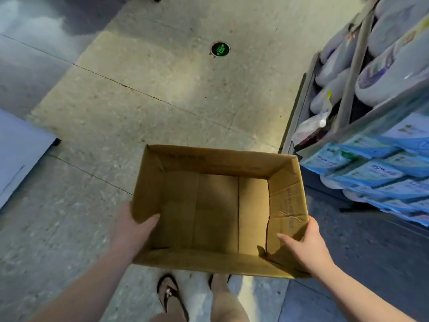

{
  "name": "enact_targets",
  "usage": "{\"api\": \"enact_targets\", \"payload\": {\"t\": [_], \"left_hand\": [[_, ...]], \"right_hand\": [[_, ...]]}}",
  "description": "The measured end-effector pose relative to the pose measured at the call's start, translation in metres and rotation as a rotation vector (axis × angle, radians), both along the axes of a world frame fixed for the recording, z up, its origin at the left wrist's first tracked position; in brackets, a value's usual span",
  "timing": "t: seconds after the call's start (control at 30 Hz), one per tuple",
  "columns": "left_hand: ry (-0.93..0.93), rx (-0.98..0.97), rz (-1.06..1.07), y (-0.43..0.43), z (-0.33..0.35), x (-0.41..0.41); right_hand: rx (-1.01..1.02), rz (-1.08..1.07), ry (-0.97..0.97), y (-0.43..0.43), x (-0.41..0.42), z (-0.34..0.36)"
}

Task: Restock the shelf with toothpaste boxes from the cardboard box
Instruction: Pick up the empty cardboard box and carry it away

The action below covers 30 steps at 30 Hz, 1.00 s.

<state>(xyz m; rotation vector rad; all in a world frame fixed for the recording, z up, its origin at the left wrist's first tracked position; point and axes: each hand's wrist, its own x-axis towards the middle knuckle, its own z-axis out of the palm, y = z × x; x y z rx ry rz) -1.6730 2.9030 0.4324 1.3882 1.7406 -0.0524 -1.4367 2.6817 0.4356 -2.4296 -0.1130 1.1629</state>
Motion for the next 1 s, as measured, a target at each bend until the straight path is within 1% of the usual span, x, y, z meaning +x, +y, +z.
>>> {"api": "enact_targets", "payload": {"t": [0.2, 0.4, 0.57, 0.77, 0.9, 1.0], "left_hand": [[0.035, -0.097, -0.074, 0.061, -0.125, 0.012], [0.051, -0.081, -0.165, 0.104, -0.252, 0.019], [0.068, -0.074, -0.230, 0.123, -0.338, 0.029], [0.016, -0.085, -0.232, 0.131, -0.413, 0.042], [-0.003, -0.076, -0.236, 0.136, -0.440, 0.049], [-0.004, -0.070, -0.278, 0.141, -0.455, 0.050]], "right_hand": [[-0.058, -0.127, 0.028, 0.044, -0.003, -0.118], [-0.092, -0.244, 0.055, 0.065, -0.016, -0.251], [-0.143, -0.309, 0.072, 0.070, -0.014, -0.340], [-0.163, -0.346, 0.073, 0.076, 0.001, -0.404], [-0.147, -0.343, 0.089, 0.082, 0.011, -0.429], [-0.134, -0.360, 0.095, 0.087, 0.014, -0.441]]}}
